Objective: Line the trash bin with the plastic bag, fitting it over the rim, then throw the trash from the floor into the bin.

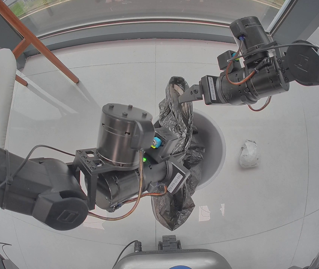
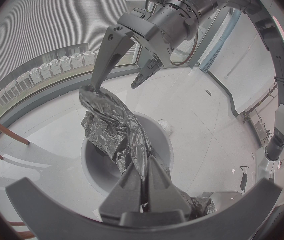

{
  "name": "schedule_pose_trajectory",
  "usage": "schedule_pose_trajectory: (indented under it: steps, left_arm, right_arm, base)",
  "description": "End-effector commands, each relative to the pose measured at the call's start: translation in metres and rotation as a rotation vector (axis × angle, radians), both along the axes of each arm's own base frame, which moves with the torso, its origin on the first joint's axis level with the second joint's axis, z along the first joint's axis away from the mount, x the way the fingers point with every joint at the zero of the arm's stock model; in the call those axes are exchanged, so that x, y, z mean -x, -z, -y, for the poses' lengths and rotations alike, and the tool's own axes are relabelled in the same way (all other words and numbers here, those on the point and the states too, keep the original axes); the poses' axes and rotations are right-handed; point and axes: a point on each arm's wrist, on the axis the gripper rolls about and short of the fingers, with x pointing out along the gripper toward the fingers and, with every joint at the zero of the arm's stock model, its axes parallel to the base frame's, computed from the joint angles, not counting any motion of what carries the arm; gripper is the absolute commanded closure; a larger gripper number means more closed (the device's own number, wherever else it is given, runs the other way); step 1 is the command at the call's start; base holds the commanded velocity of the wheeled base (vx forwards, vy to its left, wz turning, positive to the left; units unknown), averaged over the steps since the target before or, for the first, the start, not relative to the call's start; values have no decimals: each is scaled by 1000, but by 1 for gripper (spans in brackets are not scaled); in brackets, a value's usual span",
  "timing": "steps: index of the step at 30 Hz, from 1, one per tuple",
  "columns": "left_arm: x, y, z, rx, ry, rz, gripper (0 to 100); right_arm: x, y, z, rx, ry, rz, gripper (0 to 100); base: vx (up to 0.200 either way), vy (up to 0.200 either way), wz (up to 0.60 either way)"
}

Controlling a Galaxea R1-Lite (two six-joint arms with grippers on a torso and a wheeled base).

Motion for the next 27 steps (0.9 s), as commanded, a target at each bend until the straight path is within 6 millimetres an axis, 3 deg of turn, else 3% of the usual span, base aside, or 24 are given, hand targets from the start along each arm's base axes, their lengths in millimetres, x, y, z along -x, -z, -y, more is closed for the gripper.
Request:
schedule_pose_trajectory:
  steps: [1, 16, 27]
  left_arm:
    - [0, 0, -1, -3, -2, -2, 100]
    - [0, -2, -1, -14, -28, 1, 100]
    - [-2, -8, 1, 2, -28, 15, 100]
  right_arm:
    - [0, -2, 0, -2, 0, 2, 0]
    - [-3, 4, 9, 36, 32, -42, 0]
    - [2, 12, -7, 52, -7, -55, 0]
  base:
    - [0, 0, 0]
    - [0, 0, 0]
    - [0, 0, 0]
